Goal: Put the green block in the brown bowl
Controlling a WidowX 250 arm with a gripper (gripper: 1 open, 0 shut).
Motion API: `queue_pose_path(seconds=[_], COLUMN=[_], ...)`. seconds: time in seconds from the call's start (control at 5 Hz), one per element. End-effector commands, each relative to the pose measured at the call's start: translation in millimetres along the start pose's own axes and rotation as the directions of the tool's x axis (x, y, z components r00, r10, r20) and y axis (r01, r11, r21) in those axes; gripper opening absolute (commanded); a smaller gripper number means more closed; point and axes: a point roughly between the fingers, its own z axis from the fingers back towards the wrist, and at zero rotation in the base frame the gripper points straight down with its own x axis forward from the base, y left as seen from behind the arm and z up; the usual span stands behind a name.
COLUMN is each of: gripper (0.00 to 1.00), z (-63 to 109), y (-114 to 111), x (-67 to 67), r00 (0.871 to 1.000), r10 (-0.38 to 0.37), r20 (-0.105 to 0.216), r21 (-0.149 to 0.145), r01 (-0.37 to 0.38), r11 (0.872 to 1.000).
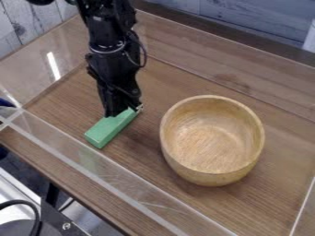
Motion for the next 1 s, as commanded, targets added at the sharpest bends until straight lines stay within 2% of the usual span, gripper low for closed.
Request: queue_pose_path(seconds=[0.0,0.2,0.6,0.8], gripper=[0.00,0.00,0.00,1.00], z=[22.7,33.6,56.0,42.4], y=[5,0,1,1], x=[10.2,10.1,16.0,21.6], r00=[0.999,0.999,0.995,0.993], r10=[0.009,0.021,0.059,0.045], r20=[0.049,0.044,0.080,0.110], r21=[0.037,0.037,0.055,0.052], r01=[-0.011,-0.023,-0.064,-0.051], r11=[0.999,0.999,0.996,0.997])
